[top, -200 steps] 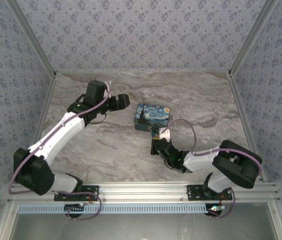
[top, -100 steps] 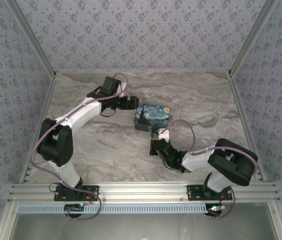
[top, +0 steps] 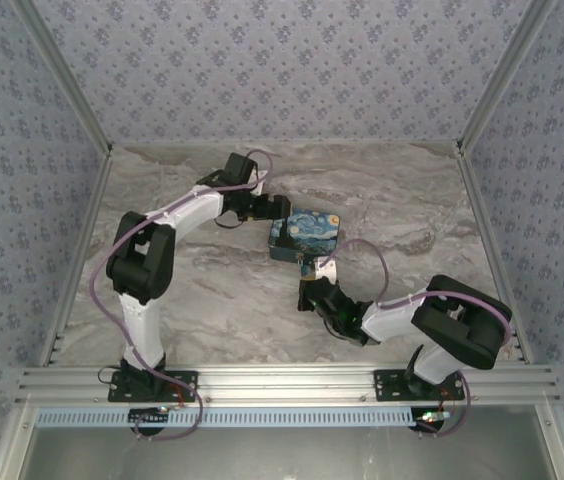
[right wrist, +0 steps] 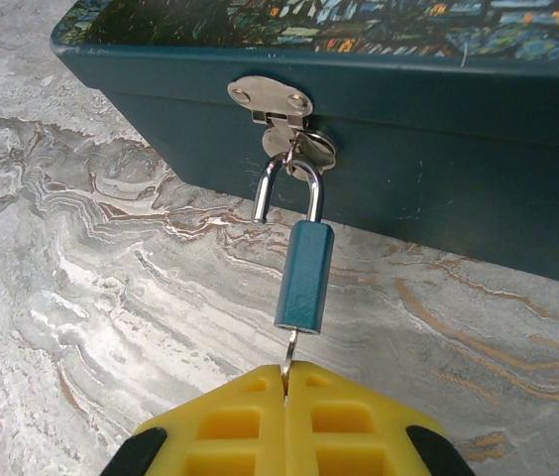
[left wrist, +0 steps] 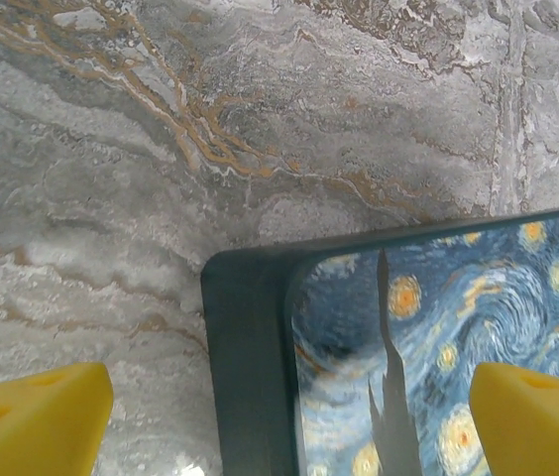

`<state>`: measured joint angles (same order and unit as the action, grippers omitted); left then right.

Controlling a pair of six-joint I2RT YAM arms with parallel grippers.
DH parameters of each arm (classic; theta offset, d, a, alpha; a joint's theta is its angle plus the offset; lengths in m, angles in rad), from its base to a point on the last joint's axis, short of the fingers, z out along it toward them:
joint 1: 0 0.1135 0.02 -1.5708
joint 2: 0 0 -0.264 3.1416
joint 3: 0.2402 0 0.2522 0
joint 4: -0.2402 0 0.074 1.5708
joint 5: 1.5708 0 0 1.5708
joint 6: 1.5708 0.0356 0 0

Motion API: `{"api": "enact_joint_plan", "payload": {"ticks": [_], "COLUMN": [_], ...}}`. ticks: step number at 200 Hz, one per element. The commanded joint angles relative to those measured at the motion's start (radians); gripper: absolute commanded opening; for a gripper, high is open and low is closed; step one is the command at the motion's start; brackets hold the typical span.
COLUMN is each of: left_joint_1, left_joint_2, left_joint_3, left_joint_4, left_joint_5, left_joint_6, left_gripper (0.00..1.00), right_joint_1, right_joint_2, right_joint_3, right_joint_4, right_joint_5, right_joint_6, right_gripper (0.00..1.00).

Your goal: Unlock the padlock with the key

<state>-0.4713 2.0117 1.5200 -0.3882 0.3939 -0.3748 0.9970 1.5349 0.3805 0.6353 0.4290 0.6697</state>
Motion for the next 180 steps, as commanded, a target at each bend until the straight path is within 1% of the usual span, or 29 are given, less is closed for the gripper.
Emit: {"api": "enact_joint_plan", "payload": {"ticks": [1,37,91,144,165,180], "left_joint_1": [0.000,0.003,0.007,0.019,0.023,0.025], "left_joint_2": [0.038,0.070,0.054,-0.037,-0.083,-0.116], "left_joint_3": [0.054,0.068,0.003,-0.147,-0.214,-0.268], "left_joint_4": [0.008,-0.014,-0.025,0.016,0.026,0.040], "left_joint_5": [0.024,-0.043,-0.094,-0.125,-0.136,-0.142], "left_joint_6": [0.005,-0.006,-0.010,-0.015,-0.018,-0.022], "left_gripper": [0.91,0.83,0.76,0.75,0.75,0.75], "right_joint_1": [0.005,0.004,-0.006,-0.031,-0.050,-0.075], "right_joint_2": [0.014,0.017,0.014,0.000,-0.008,-0.019], "right_joint_3": [0.023,0.026,0.030,0.018,0.012,0.001], "right_joint_4": [-0.011,-0.017,-0.046,-0.042,-0.024,-0.016], "right_joint_5": [0.002,0.002,-0.019,-0.085,-0.143,-0.191], "right_joint_6": [0.025,0.027,0.021,0.018,-0.028,-0.032], "right_gripper": [0.00,0.00,0.00,0.00,0.00,0.00]}}
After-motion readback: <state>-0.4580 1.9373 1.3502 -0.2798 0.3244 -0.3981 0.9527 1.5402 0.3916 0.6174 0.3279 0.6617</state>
